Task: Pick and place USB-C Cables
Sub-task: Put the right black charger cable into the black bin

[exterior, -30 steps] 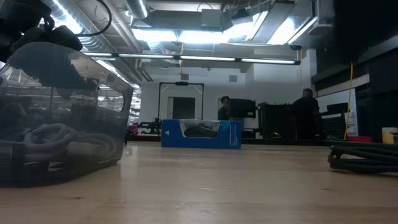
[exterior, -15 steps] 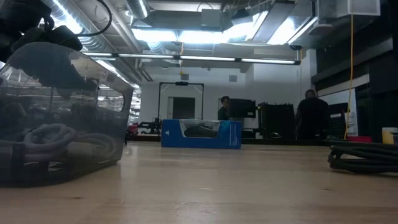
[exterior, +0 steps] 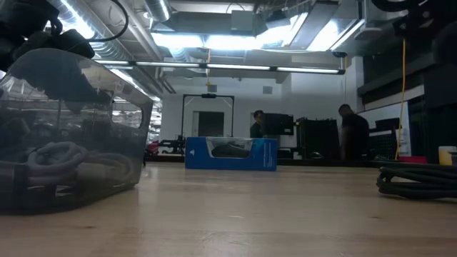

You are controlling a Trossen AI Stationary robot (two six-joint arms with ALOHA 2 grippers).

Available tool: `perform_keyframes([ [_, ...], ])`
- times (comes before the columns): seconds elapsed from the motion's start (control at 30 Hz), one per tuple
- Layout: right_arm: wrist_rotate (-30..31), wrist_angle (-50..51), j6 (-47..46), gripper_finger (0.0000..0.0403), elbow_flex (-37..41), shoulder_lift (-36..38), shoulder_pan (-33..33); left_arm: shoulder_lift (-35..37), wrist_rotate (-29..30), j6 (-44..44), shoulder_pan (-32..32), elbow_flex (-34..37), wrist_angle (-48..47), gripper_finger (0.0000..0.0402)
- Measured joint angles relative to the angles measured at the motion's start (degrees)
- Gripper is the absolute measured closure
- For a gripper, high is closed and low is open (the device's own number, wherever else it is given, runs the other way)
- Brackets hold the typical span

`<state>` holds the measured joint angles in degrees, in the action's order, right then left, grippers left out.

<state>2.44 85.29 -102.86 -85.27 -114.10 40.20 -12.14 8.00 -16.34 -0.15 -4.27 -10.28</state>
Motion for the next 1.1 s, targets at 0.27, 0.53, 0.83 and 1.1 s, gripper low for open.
perform_keyframes([
  [0.27, 0.66, -1.42, -4.91, 0.0336, 0.00, 0.09, -0.02, -0.01, 0.04, 0.05, -0.01, 0.00, 0.00, 0.0386],
  [0.53, 13.32, -14.16, 2.33, 0.0336, 0.00, 0.09, -0.02, -0.01, 0.03, -0.04, 0.00, 0.00, 0.00, 0.0386],
  [0.83, 8.63, -25.84, 8.93, 0.0336, 6.34, 0.15, -0.02, -0.01, 0.05, -0.07, 0.01, 0.00, 0.00, 0.0386],
  [1.1, 6.24, -29.93, 9.07, 0.0336, 9.78, 0.55, -0.06, -0.01, 0.05, -0.07, 0.01, 0.00, 0.00, 0.0386],
])
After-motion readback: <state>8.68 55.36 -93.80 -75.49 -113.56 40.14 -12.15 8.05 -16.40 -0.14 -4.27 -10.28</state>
